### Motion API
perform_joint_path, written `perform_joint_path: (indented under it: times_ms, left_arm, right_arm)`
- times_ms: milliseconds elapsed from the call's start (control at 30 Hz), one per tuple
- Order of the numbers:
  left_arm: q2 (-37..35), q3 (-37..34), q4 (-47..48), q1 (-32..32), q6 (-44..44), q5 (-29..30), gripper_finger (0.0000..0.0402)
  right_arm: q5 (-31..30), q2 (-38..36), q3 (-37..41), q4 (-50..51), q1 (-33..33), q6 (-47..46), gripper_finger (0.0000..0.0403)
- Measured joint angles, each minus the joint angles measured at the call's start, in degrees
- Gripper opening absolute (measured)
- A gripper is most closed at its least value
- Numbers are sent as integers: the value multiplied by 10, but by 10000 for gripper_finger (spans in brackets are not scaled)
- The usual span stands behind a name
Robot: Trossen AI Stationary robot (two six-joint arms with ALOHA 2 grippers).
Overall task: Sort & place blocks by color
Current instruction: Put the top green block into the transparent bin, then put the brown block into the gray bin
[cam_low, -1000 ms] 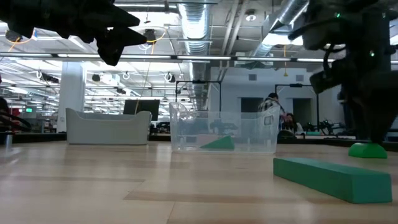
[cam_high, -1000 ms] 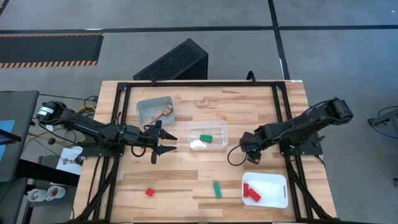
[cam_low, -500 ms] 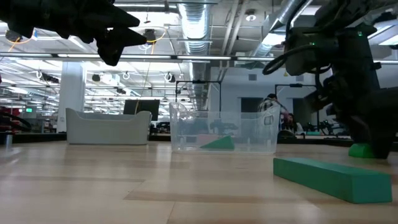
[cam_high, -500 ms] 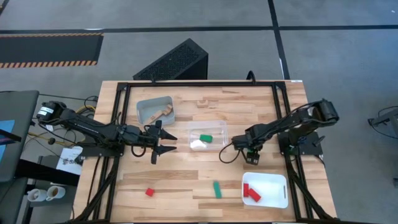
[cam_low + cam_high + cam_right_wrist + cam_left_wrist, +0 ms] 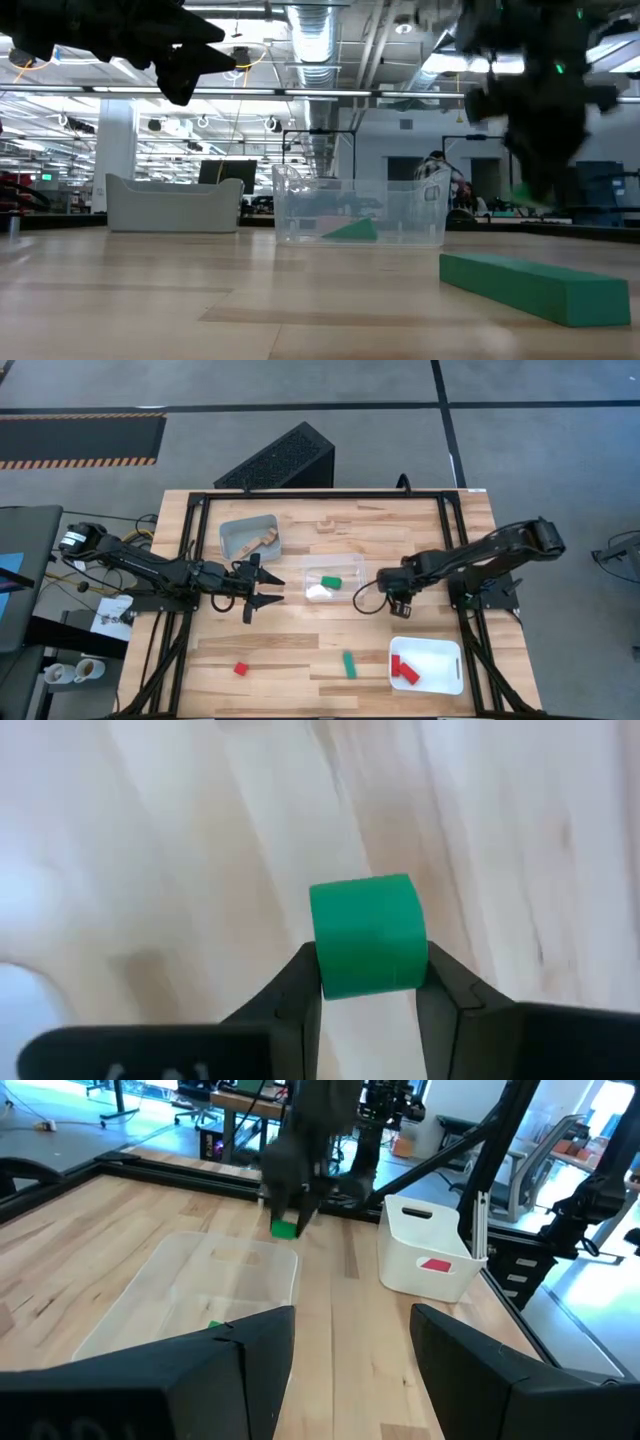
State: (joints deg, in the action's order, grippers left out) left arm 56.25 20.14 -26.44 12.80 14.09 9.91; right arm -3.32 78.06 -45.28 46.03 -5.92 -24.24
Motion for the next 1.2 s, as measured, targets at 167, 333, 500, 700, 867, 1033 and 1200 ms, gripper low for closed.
perform_joint_path:
  times_ms: [167,333,500,700,867,1033,1200]
  left_arm:
    - [0,0,-1,0,0,4,187]
    - [0,0,-2,0,6,13,187]
    - [0,0,6,0,17,13,187]
    - [0,0,22,0,16,14,187]
    - [-1,0,52,0,4,27,187]
    - [-2,19,100,-16,-16,53,187]
    - [0,60,174,-70,-38,44,187]
  right_arm:
    - [-91,-51,-50,-67,3,27,111]
    - [-83,-19,-75,-214,41,94,111]
    - [-56,76,-120,-200,86,136,111]
    - [-8,152,-170,-193,111,157,177]
    - [-10,160,-188,-202,119,183,250]
    - [-12,135,-191,-220,144,205,256]
    - [-7,127,-199,-236,207,227,247]
